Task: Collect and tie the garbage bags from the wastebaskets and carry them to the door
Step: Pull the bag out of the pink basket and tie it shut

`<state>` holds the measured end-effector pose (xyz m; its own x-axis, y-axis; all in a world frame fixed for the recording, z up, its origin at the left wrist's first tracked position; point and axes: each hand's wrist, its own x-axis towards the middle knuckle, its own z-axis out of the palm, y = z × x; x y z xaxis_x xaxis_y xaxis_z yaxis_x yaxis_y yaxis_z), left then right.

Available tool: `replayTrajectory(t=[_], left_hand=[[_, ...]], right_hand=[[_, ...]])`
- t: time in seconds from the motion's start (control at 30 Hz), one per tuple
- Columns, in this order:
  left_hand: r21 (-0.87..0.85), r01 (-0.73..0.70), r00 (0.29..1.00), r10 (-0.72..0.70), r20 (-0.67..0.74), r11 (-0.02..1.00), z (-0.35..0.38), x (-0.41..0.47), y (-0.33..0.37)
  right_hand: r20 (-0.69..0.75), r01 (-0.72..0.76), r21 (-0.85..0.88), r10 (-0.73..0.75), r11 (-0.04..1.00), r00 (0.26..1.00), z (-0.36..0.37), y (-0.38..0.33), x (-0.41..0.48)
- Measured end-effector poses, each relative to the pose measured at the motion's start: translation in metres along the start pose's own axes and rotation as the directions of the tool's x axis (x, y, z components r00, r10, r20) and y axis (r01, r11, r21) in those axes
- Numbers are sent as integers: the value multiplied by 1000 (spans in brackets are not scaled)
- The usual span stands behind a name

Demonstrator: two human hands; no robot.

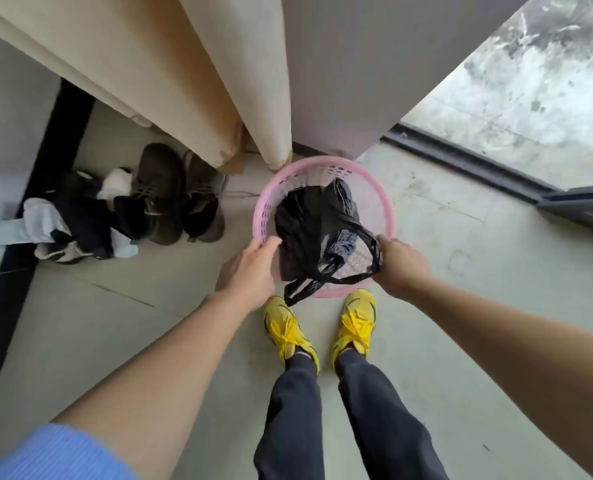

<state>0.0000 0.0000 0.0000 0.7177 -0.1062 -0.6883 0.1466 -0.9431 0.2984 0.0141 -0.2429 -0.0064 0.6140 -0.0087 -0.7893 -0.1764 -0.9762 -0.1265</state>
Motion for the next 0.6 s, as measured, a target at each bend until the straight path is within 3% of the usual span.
replayTrajectory(t=[0.1,0.27,0.33,0.43,0.6], left_hand=[[41,-64,998,64,3,997,23,50,-6],[170,-155,986,141,88,973,54,98,-1],[163,-168,985,160,65,972,59,102,2],[18,-85,996,85,24,996,59,93,3],[-396,73,988,-120,-95,915,30,59,7]], right_hand=[[-77,30,6,-29,1000,997,36,5,49],[-35,97,152,-92,984,995,109,33,122],[-14,104,130,-103,986,995,105,32,119],[37,72,183,-80,981,996,105,38,115],[-124,-30,320,73,947,990,32,19,54]])
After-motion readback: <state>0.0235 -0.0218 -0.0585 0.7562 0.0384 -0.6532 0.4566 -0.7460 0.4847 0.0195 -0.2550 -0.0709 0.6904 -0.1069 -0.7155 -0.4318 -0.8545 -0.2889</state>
